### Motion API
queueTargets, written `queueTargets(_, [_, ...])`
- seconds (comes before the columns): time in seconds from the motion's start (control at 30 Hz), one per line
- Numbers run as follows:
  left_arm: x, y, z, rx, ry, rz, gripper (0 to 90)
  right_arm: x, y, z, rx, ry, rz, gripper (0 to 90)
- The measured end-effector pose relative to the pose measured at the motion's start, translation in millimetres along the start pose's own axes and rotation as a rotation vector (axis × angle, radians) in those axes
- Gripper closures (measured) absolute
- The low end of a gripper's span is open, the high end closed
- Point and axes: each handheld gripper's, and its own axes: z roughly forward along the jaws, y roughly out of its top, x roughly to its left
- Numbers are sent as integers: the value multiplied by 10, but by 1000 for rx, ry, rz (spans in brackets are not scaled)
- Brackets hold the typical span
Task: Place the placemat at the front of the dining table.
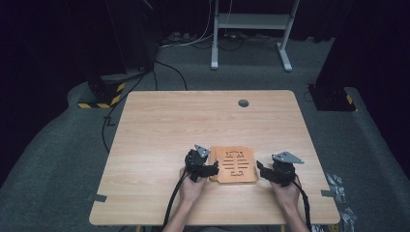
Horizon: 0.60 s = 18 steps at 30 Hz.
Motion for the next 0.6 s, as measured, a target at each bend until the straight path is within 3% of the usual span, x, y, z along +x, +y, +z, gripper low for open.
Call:
queueTargets(0.13, [13, 2, -16, -1, -10, 4, 225, 37, 9, 37, 25, 70, -34, 230])
queueTargets(0.27, [7, 0, -17, -5, 2, 7, 232, 62, 12, 73, 59, 78, -45, 207])
queueTargets(0.37, [10, 4, -31, -9, 4, 10, 238, -1, 21, 106, 75, 112, 3, 190])
queueTargets(0.6, [13, 19, -91, -38, -19, 4, 259, -20, 24, 125, 87, 122, 39, 173])
